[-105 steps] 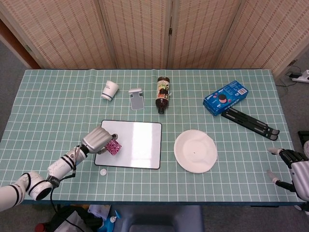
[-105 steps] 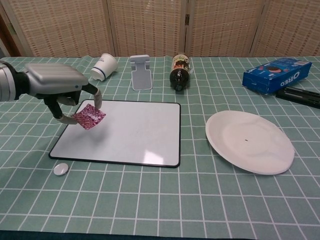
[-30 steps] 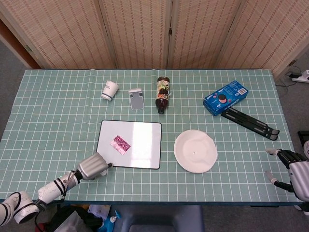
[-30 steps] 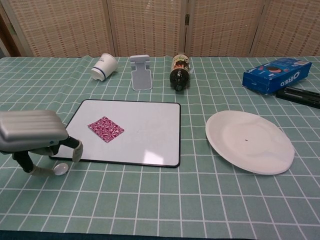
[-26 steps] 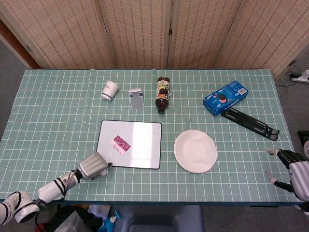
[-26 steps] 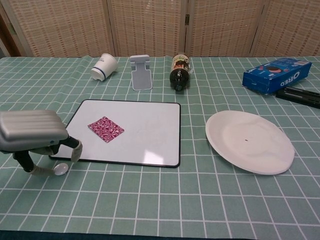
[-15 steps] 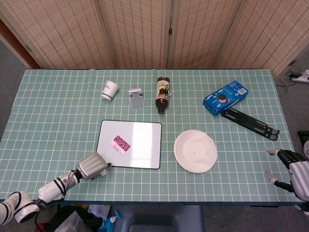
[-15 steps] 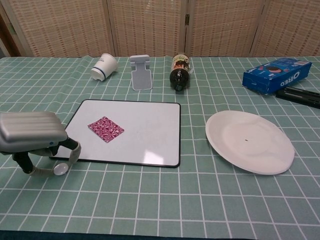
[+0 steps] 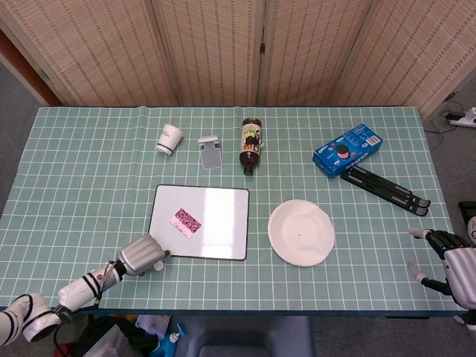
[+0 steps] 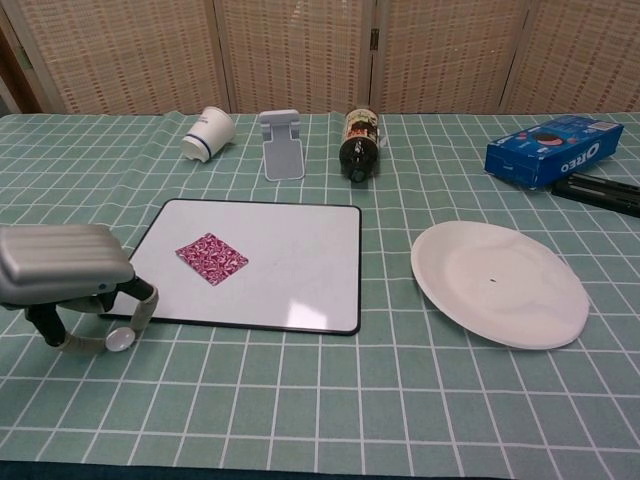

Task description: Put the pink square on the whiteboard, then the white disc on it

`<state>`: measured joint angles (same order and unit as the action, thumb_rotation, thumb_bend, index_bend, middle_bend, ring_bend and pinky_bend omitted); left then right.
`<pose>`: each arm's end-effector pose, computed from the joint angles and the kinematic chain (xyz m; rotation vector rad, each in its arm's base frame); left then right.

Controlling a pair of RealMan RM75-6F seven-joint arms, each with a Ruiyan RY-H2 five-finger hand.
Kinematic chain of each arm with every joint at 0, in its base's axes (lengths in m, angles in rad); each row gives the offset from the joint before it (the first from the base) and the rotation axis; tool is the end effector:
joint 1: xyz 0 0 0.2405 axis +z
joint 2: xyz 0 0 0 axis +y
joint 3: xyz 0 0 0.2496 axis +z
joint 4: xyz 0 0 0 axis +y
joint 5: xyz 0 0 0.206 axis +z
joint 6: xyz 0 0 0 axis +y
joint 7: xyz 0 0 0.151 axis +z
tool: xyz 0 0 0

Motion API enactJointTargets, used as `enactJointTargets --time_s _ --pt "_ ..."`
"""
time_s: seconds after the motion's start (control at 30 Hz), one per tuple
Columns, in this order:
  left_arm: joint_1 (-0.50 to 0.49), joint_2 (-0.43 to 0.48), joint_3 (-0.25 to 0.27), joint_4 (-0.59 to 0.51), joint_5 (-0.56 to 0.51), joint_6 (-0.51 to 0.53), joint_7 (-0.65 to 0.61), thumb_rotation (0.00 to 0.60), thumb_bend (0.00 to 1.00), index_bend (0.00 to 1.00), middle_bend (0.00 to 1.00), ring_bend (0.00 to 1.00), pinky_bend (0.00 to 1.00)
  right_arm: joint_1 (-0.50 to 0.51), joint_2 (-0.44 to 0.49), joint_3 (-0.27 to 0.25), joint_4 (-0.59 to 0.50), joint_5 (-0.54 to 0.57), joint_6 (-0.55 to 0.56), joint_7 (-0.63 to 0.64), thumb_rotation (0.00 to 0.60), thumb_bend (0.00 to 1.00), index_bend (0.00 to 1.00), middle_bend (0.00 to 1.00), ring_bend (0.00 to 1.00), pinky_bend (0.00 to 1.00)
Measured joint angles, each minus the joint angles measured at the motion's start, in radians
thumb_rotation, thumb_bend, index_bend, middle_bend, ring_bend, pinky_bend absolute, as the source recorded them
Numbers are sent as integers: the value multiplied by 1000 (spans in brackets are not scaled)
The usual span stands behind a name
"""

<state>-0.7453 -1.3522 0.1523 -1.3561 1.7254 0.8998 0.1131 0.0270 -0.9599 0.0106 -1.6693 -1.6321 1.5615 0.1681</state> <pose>-0.2139 0.2933 0.0009 -2.4320 -0.4555 -0.6199 -0.2929 -0.1608 0.1997 1.4259 -0.9187 1.0024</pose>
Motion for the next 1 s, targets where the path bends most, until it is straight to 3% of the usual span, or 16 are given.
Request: enactJointTargets --time_s 0.77,1.0 --pt "-1 -1 3 7 -3 6 -33 600 253 513 1000 977 1000 1 1 0 -4 1 -1 -5 600 232 275 347 308 363" --pt "-11 30 -24 -25 -20 16 -50 600 253 513 1000 977 1000 2 3 2 -5 -1 0 -5 600 232 275 348 307 363"
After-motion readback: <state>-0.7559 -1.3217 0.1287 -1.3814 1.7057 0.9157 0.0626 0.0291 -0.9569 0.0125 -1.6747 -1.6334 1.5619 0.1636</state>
